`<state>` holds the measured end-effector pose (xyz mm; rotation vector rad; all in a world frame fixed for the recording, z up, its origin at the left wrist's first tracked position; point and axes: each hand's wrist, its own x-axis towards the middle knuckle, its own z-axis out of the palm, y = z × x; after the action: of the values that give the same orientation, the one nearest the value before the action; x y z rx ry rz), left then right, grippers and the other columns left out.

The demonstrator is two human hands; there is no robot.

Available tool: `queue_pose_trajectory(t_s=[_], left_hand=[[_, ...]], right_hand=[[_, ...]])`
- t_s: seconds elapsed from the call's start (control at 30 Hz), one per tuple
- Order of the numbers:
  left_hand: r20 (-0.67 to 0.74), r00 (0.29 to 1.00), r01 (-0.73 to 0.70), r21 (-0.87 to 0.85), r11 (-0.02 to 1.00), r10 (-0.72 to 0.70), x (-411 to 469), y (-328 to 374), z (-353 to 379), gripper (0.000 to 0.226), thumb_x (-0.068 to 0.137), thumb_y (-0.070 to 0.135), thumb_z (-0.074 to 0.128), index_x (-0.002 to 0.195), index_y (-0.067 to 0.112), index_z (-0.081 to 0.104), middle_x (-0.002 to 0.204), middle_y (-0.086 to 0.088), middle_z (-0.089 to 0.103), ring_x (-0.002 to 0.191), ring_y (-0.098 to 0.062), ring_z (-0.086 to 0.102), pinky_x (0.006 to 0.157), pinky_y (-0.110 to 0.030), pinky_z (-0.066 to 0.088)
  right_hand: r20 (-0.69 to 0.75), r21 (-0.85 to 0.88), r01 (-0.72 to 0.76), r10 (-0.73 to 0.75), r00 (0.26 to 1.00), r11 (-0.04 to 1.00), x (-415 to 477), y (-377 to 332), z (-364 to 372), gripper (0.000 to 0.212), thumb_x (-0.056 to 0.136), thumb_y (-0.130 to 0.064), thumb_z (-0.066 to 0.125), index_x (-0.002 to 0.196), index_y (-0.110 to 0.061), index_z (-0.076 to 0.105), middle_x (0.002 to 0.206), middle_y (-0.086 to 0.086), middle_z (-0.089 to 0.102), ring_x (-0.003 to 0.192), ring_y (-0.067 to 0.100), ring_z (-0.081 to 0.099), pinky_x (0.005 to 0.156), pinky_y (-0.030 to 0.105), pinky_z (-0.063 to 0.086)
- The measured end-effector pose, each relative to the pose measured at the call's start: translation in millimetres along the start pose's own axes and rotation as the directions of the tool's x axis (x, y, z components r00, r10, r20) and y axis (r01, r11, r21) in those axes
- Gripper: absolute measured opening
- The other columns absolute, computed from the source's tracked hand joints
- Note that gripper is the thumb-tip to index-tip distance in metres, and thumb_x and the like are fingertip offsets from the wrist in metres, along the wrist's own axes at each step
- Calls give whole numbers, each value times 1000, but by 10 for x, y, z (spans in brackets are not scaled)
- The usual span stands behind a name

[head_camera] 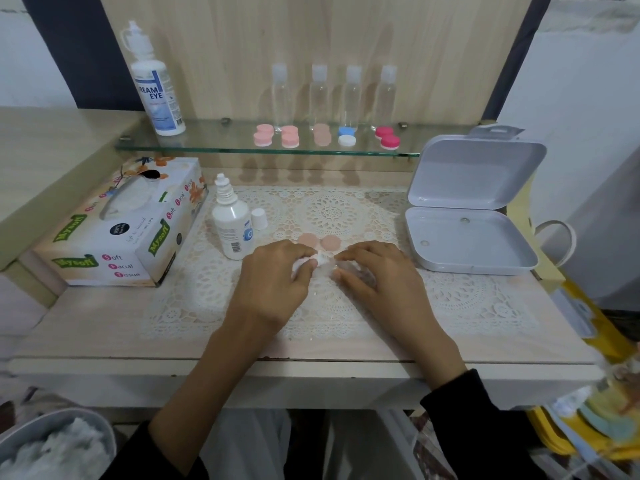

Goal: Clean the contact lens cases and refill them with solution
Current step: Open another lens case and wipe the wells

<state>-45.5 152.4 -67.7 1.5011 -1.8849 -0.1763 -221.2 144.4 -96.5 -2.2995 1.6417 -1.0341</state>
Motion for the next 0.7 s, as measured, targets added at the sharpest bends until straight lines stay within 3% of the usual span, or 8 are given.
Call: queue_pose_trajectory(t_s=[0.2,0.3,0.37,0.43,0.6,0.7], left_hand=[[-78,995,57,-48,997,-61,-88,13,-10,14,88,23,65,97,16,74,91,1,72,85,-17,65,79,-37,50],[-90,994,54,-102,993,-63,-123,-14,-31,20,87,29,61,96,16,74,90,4,72,84,-14,64,76,-35,51],[-77,996,26,-107,994,-34,-124,-23,-49,22,86,29,58,97,16,72,92,5,70,86,-12,63,75,-26,49],[-40,999,-22,-39,999,20,-98,-31,-41,18,89,24,60,101,15,70,96,3,68,91,-13,60,76,-18,41],[74,993,-103,134,986,94,-14,13,-3,20,93,17,57,106,10,71,99,-5,63,98,-22,56,80,-36,47],[95,991,-106,179,978,90,-5,91,-21,23,94,19,55,110,11,70,106,-2,58,101,-20,52,81,-34,46]], right_hand=[[0,12,-7,7,1000,1000,-5,-13,0,30,87,-48,54,107,-31,69,113,-13,63,109,10,52,95,40,43],[-4,16,-6,6,1000,1000,-4,-15,-9,30,88,-47,54,107,-30,69,113,-12,63,109,11,52,95,40,43],[-2,12,-4,4,1000,1000,-7,-12,-6,30,88,-47,54,107,-30,69,113,-12,63,109,10,52,95,40,43],[-2,16,0,0,1000,1000,-5,-8,0,30,88,-47,54,107,-29,69,112,-12,64,109,11,52,95,40,43],[-4,16,7,-7,1000,1000,-6,-6,14,29,88,-46,56,107,-28,69,112,-11,64,107,11,52,94,39,43],[-7,7,9,-9,1000,1000,-6,-1,19,28,89,-45,57,107,-28,69,112,-11,64,107,11,52,95,39,43]])
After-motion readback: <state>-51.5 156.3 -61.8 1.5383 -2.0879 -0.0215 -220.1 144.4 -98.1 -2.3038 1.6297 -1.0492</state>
